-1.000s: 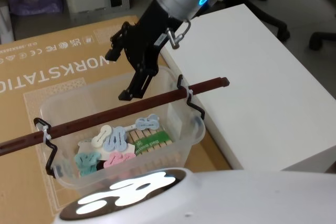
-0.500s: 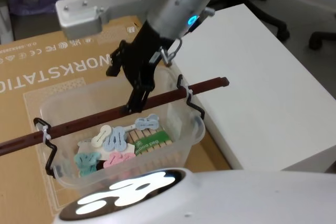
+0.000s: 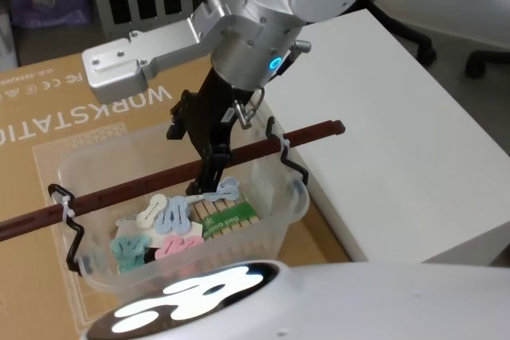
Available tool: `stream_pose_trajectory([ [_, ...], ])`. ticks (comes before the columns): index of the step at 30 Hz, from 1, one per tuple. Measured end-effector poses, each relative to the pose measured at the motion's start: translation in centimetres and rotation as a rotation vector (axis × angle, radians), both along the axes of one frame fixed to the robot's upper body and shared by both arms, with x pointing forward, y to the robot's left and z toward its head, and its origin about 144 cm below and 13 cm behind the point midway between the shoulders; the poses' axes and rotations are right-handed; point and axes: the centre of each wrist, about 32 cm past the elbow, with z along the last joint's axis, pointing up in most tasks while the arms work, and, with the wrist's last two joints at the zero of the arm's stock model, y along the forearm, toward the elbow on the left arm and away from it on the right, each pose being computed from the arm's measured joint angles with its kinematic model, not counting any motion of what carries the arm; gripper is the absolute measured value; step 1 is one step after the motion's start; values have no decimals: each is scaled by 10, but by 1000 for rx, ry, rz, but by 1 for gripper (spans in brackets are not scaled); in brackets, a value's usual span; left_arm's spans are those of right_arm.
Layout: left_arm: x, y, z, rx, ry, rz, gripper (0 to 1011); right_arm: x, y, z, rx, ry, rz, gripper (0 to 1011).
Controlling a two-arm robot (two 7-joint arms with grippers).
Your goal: Use one hand to grasp the basket and place it at the designated location.
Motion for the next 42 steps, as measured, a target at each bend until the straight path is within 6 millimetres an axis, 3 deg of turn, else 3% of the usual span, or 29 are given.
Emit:
stream_pose_trajectory([
  [35,0,0,0,0,0,0,0,0,10,-23,-72,1,-3,1000],
  [42,0,0,0,0,0,0,0,0,11,-24,-71,2,-5,872],
])
